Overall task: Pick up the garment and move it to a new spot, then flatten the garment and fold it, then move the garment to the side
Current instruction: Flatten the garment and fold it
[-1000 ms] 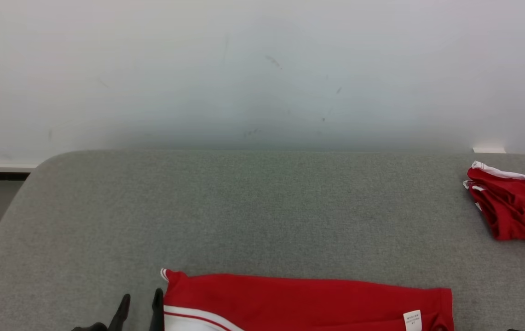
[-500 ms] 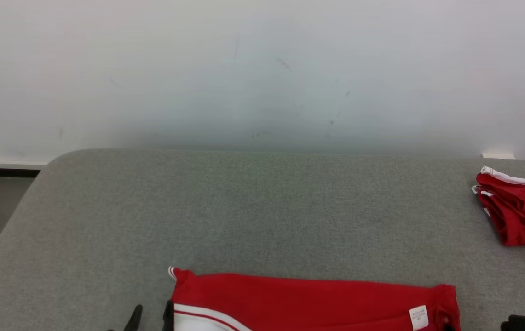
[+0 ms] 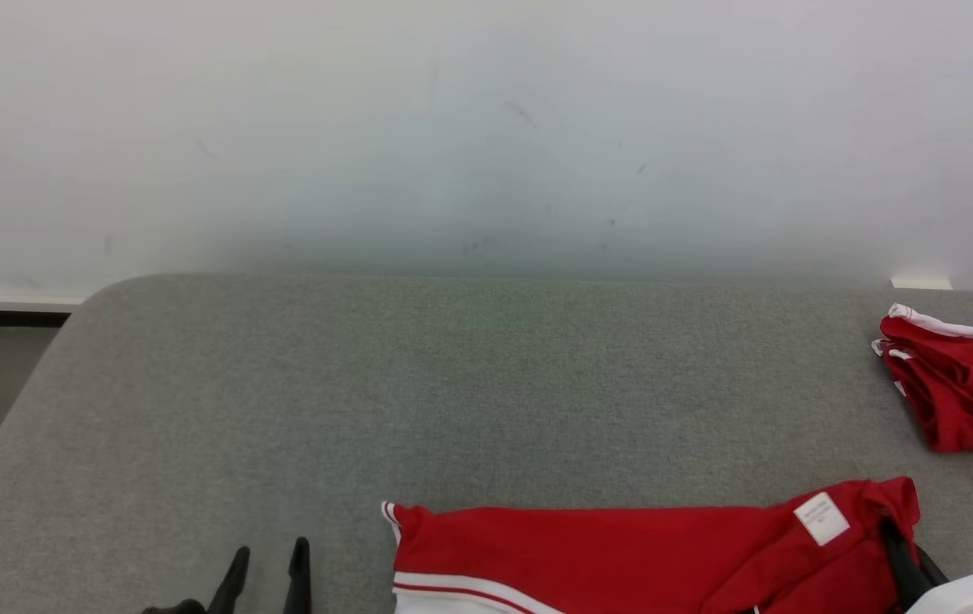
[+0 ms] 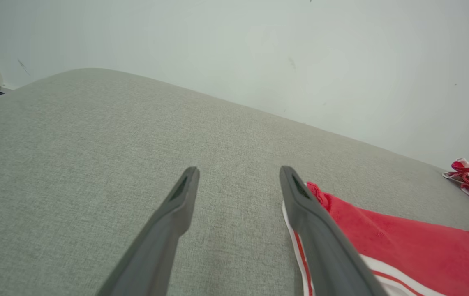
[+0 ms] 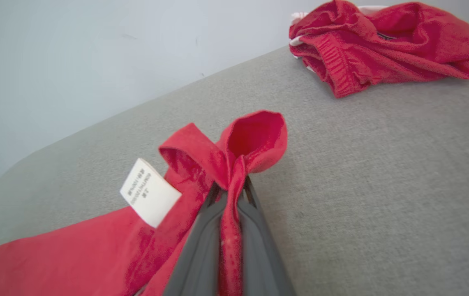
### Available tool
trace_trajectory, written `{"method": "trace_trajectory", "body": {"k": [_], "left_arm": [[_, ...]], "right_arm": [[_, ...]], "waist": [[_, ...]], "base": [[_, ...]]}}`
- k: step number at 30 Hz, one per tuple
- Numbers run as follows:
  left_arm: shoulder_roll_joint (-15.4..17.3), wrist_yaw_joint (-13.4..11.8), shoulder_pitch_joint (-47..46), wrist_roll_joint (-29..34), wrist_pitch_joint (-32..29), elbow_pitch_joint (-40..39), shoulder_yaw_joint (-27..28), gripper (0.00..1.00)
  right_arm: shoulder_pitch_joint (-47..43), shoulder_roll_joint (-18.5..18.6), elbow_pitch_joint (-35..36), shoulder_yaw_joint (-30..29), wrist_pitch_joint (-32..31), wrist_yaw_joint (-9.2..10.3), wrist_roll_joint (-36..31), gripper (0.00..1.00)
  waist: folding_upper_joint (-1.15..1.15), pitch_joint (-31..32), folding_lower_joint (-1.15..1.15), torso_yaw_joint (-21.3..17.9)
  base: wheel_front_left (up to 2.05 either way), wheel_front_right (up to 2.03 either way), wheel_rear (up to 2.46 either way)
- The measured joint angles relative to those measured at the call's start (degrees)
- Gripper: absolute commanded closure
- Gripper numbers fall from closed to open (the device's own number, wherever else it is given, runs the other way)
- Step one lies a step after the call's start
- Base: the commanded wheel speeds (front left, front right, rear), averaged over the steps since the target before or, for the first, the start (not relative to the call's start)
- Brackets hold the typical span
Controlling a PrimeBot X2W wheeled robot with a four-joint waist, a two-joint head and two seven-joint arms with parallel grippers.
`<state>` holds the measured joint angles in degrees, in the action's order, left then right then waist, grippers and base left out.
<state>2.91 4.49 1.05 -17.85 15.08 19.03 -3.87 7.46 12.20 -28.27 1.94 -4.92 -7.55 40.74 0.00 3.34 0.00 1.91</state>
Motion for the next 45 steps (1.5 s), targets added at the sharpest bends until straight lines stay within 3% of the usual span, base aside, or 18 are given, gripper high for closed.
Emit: {"method": "trace_trajectory", "body": {"k": [6,10,13,18,24,33,34,35,36,40,45], "left_arm": [[-0.07,0.02,-0.01,1.53,0.00,-3.72,2.05,0.00],[-0.08,0.27,0.02,2.20,0.00,-4.49,2.33,0.00],[-0.10,0.53,-0.02,2.20,0.00,-4.41,1.82,0.00],[-0.10,0.52,-0.40,2.16,0.00,-4.09,1.27,0.00],[-0.10,0.79,-0.69,2.16,0.00,-3.45,0.71,0.00],[-0.11,1.11,-0.99,2.24,0.00,-2.82,0.64,0.00],[-0.11,1.11,-1.03,2.25,0.00,-2.77,0.68,0.00],[-0.10,1.11,-1.04,2.25,0.00,-2.70,0.69,0.00],[-0.11,1.11,-1.07,2.25,0.00,-2.64,0.77,0.00],[-0.10,1.08,-1.08,2.24,0.00,-2.54,1.12,0.00],[-0.11,0.62,-1.01,1.86,0.00,-2.70,1.26,0.00]], "right_arm": [[-5.05,-5.05,13.69,1.96,-4.39,0.01,-1.53,1.00],[-7.55,-7.82,20.87,7.27,-7.50,0.00,-1.96,1.00],[-7.87,-8.93,22.27,11.93,-8.65,0.01,-1.56,1.00],[-5.53,-9.22,18.98,20.34,-5.70,0.02,3.46,1.00],[0.31,-9.32,9.57,31.29,1.37,0.02,11.62,1.00],[8.49,-9.34,-0.56,45.91,9.94,0.03,30.04,1.00],[9.46,-9.34,-1.60,47.76,10.35,0.03,31.55,0.66],[10.26,-9.34,-2.02,49.38,10.84,0.03,33.03,0.13],[11.11,-9.36,-2.36,51.01,11.01,0.03,34.97,0.00],[13.61,-9.34,-1.36,55.04,13.00,0.03,41.32,0.00],[16.97,-9.42,3.33,54.70,16.22,0.03,46.37,0.00]], "waist": [[0.00,0.34,0.00,1.10],[0.00,0.60,0.00,2.43],[0.00,0.67,0.00,3.73],[0.00,0.71,0.00,6.50],[0.00,1.00,0.00,9.88],[0.00,0.92,0.00,12.68],[0.00,0.88,0.00,12.78],[0.00,0.86,0.00,12.82],[0.00,0.85,0.00,12.83],[0.00,0.75,0.00,12.47],[0.00,0.76,0.00,10.98]], "base": [[0.00,0.00,0.00],[0.00,0.00,0.00],[0.00,0.00,0.00],[0.00,0.00,0.00],[0.00,0.00,0.00],[0.00,0.00,0.00],[0.00,0.00,0.00],[0.00,0.00,0.00],[0.00,0.00,0.00],[0.00,0.00,0.00],[0.00,0.00,0.00]]}}
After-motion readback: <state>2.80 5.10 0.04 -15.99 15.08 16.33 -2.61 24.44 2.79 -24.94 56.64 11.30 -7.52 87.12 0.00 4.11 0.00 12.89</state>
